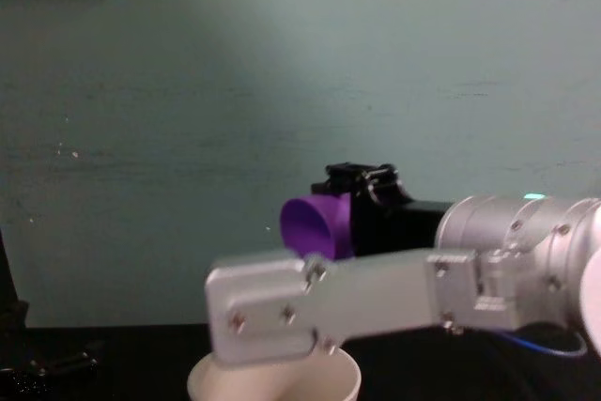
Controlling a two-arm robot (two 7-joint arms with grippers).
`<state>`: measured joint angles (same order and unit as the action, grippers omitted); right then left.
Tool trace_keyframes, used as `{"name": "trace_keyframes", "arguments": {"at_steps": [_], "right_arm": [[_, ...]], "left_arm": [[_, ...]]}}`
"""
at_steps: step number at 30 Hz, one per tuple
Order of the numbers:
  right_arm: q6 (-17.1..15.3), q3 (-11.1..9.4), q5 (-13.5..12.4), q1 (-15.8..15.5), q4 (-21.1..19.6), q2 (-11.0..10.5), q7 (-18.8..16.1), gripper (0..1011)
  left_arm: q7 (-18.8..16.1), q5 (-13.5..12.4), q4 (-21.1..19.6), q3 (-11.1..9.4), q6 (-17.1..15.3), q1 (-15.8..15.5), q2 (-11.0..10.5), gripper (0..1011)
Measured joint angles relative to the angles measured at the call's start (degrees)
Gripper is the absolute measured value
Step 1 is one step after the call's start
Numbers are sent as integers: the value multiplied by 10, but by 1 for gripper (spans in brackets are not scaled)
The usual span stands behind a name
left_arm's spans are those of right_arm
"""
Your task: Pick up the cup and pour the mung beans from the cup into the bowl.
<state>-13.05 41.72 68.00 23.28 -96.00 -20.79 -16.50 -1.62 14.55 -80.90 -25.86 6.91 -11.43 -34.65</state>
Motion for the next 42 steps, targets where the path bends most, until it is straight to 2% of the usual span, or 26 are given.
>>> {"name": "trace_keyframes", "arguments": {"at_steps": [1, 3, 5, 6, 9, 10, 13, 15, 16, 17, 19, 20, 22, 23, 25, 26, 29, 31, 32, 35, 37, 38, 42], "right_arm": [[2, -7, -9, -2, -1, 1, 1, 722], [8, -32, -49, -9, -3, 4, 5, 723], [11, -44, -68, -13, -4, 7, 5, 723], [15, -58, -94, -16, -5, 9, 4, 723], [20, -79, -130, -22, -5, 14, 0, 722], [22, -92, -154, -26, -5, 17, -2, 723], [27, -111, -191, -31, -3, 22, -6, 722], [35, -135, -238, -37, 2, 27, -11, 722], [35, -135, -238, -37, 2, 27, -11, 722], [40, -146, -262, -40, 6, 30, -13, 722], [46, -156, -285, -43, 11, 32, -14, 722], [52, -167, -310, -46, 16, 34, -15, 722], [58, -176, -331, -48, 21, 37, -16, 722], [65, -185, -354, -51, 26, 39, -17, 722], [71, -194, -377, -54, 32, 42, -17, 722], [76, -203, -398, -56, 39, 45, -18, 722], [85, -214, -429, -60, 49, 49, -22, 723], [96, -232, -475, -64, 68, 56, -29, 722], [96, -232, -475, -64, 68, 56, -29, 723], [116, -256, -538, -70, 97, 68, -36, 722], [125, -265, -561, -72, 109, 72, -40, 723], [134, -274, -585, -74, 123, 77, -43, 723], [151, -287, -625, -76, 153, 85, -49, 722]], "left_arm": [[0, 0, 0, 0, 0, 0, 0, 1000], [0, 0, 0, 0, 0, 0, 0, 1000], [0, 0, 0, 0, 0, 0, 0, 1000], [0, 0, 0, 0, 0, 0, 0, 1000], [0, 0, 0, 0, 0, 0, 0, 1000], [0, 0, 0, 0, 0, 0, 0, 1000], [0, 0, 0, 0, 0, 0, 0, 1000], [0, 0, 0, 0, 0, 0, 0, 1000], [0, 0, 0, 0, 0, 0, 0, 1000], [0, 0, 0, 0, 0, 0, 0, 1000], [0, 0, 0, 0, 0, 0, 0, 1000], [0, 0, 0, 0, 0, 0, 0, 1000], [0, 0, 0, 0, 0, 0, 0, 1000], [0, 0, 0, 0, 0, 0, 0, 1000], [0, 0, 0, 0, 0, 0, 0, 1000], [0, 0, 0, 0, 0, 0, 0, 1000], [0, 0, 0, 0, 0, 0, 0, 1000], [0, 0, 0, 0, 0, 0, 0, 1000], [0, 0, 0, 0, 0, 0, 0, 1000], [0, 0, 0, 0, 0, 0, 0, 1000], [0, 0, 0, 0, 0, 0, 0, 1000], [0, 0, 0, 0, 0, 0, 0, 1000], [0, 0, 0, 0, 0, 0, 0, 1000]]}}
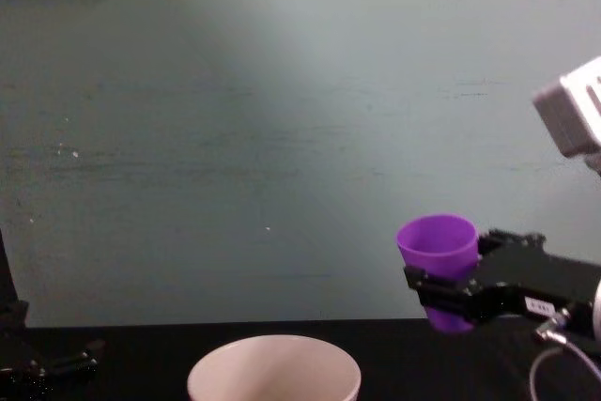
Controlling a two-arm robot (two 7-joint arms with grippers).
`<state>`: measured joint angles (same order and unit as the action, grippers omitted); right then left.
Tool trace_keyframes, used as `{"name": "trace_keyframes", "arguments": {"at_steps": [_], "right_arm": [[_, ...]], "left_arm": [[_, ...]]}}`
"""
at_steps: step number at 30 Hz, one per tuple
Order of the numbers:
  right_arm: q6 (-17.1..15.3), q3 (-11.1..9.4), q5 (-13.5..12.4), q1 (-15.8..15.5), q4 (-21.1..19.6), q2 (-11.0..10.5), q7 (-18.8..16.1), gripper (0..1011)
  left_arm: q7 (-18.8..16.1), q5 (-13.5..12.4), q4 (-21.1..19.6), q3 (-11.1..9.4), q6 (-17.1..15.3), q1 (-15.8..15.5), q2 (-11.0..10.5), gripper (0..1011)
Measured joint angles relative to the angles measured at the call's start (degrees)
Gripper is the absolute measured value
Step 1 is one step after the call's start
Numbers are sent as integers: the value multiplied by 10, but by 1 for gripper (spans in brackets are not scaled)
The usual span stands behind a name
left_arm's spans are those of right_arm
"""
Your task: Pick up the cup and pour the mung beans from the cup into the bowl.
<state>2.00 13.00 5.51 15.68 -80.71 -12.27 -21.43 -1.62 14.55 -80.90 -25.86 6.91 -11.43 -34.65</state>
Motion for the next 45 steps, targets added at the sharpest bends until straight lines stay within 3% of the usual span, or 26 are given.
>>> {"name": "trace_keyframes", "arguments": {"at_steps": [3, 21, 34, 45], "right_arm": [[17, -5, -31, 2, 35, 6, -6, 722], [86, -9, -128, 45, 209, 48, -24, 723], [103, -9, -176, 54, 246, 49, -48, 726], [107, 6, -194, 57, 245, 42, -56, 1003]], "left_arm": [[0, 0, 0, 0, 0, 0, 0, 1000], [0, 0, 0, 0, 0, 0, 0, 1000], [0, 0, 0, 0, 0, 0, 0, 1000], [0, 0, 0, 0, 0, 0, 0, 1000]]}}
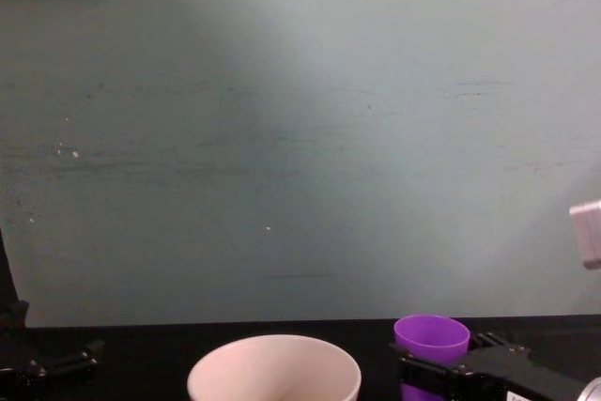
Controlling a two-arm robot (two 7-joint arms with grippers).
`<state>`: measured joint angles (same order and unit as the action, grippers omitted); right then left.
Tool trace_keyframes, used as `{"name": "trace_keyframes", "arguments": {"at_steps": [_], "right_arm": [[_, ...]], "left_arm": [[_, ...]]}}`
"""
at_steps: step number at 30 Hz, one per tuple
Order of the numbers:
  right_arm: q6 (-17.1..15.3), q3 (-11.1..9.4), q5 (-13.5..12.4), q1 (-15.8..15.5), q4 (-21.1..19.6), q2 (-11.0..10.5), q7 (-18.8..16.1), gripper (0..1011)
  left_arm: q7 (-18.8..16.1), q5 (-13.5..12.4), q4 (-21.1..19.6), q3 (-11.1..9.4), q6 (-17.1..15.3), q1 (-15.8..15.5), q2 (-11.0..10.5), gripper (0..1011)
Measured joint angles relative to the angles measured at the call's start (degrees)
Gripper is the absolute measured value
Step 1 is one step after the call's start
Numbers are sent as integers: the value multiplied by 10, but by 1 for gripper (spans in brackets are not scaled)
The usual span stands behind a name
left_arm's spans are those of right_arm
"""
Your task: Pick up the cup and pour the mung beans from the cup into the bowl.
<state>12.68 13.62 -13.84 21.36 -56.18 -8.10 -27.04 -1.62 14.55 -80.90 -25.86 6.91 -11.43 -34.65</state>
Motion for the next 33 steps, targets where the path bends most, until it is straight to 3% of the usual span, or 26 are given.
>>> {"name": "trace_keyframes", "arguments": {"at_steps": [9, 13, 16, 23, 33], "right_arm": [[0, 6, -13, -1, -9, -7, 0, 1002], [-31, 13, -11, -10, -56, -20, 13, 1002], [-65, 14, -10, -18, -118, -39, 27, 1002], [-99, 7, -17, -16, -184, -66, 38, 1002], [-104, -18, -33, -15, -179, -93, 61, 1002]], "left_arm": [[0, 0, 0, 0, 0, 0, 0, 1000], [0, 0, 0, 0, 0, 0, 0, 1000], [0, 0, 0, 0, 0, 0, 0, 1000], [0, 0, 0, 0, 0, 0, 0, 1000], [0, 0, 0, 0, 0, 0, 0, 1000]]}}
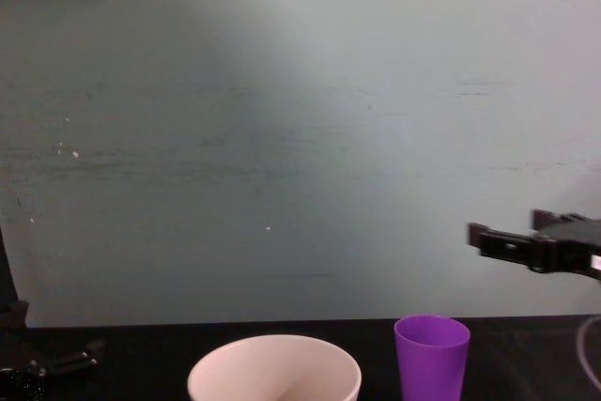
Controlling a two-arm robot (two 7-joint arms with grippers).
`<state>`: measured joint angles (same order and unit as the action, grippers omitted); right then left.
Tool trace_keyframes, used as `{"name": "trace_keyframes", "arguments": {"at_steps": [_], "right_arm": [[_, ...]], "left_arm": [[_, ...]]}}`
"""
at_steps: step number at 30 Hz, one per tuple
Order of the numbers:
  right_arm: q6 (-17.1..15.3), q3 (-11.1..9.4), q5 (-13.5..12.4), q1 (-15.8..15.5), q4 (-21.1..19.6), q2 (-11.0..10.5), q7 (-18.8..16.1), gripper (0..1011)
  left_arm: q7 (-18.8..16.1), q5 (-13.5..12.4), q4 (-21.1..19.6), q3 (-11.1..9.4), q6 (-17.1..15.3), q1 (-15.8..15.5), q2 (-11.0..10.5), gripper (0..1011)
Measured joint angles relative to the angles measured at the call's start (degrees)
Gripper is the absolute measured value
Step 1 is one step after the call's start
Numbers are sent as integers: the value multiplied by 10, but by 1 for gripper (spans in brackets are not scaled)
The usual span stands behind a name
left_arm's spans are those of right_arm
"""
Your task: Pick up the cup and pour the mung beans from the cup into the bowl.
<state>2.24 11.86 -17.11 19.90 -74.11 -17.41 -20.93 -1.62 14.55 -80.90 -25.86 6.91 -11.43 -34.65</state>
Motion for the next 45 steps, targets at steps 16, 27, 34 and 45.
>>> {"name": "trace_keyframes", "arguments": {"at_steps": [16, 27, 34, 45], "right_arm": [[22, -10, 8, 4, 94, -6, 11, 1002], [52, -3, 23, 0, 136, 6, 10, 1002], [48, -4, 23, 0, 134, 6, 10, 1002], [46, -3, 21, 1, 133, 6, 10, 1002]], "left_arm": [[0, 0, 0, 0, 0, 0, 0, 1000], [0, 0, 0, 0, 0, 0, 0, 1000], [0, 0, 0, 0, 0, 0, 0, 1000], [0, 0, 0, 0, 0, 0, 0, 1000]]}}
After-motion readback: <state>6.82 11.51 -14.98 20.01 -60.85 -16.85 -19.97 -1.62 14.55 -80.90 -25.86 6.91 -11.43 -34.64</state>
